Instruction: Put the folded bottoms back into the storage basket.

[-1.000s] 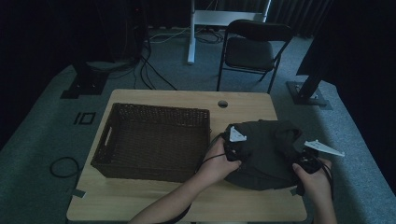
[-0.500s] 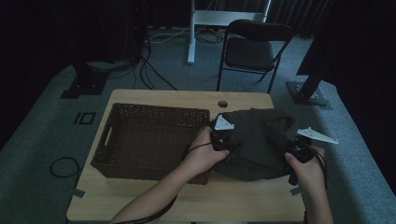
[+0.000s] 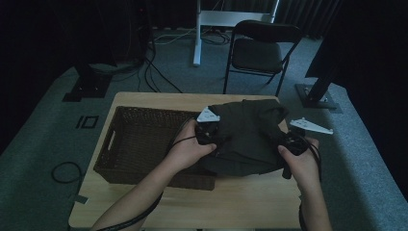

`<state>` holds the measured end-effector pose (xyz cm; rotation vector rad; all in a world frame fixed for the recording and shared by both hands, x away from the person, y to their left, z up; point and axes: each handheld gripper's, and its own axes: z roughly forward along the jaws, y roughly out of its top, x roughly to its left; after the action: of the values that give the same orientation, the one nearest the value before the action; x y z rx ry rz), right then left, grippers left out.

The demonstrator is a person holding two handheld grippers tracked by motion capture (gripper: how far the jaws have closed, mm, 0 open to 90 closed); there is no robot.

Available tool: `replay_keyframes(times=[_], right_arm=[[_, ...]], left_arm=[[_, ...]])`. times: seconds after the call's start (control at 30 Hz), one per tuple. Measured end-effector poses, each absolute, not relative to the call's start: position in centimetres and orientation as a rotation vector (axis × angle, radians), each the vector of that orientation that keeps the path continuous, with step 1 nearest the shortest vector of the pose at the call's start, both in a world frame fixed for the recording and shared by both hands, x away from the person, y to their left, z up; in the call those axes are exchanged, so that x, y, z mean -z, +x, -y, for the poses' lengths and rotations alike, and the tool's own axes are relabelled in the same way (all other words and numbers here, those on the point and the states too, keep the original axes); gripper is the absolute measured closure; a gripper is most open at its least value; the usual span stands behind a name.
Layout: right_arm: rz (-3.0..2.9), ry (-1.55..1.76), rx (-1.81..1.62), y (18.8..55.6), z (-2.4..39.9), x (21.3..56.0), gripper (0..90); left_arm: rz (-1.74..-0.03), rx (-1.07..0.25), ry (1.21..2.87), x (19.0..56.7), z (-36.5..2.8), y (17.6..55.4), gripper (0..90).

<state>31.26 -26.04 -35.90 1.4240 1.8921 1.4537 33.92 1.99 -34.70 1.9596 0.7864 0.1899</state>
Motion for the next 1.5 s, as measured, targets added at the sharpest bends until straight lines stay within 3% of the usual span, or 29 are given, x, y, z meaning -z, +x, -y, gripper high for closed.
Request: replay_keyframes(times=[0.7, 1.5], right_arm=[[-1.937, 1.361, -1.522, 33.3, 19.9, 34.2, 65.6], [-2.037, 1.302, -1.569, 35.7, 10.8, 35.5, 65.6]], left_arm=[[-0.827, -0.243, 1.939, 32.9, -8.6, 34.5, 70.4], [-0.915, -0.289, 1.914, 34.4, -17.7, 34.4, 70.3]])
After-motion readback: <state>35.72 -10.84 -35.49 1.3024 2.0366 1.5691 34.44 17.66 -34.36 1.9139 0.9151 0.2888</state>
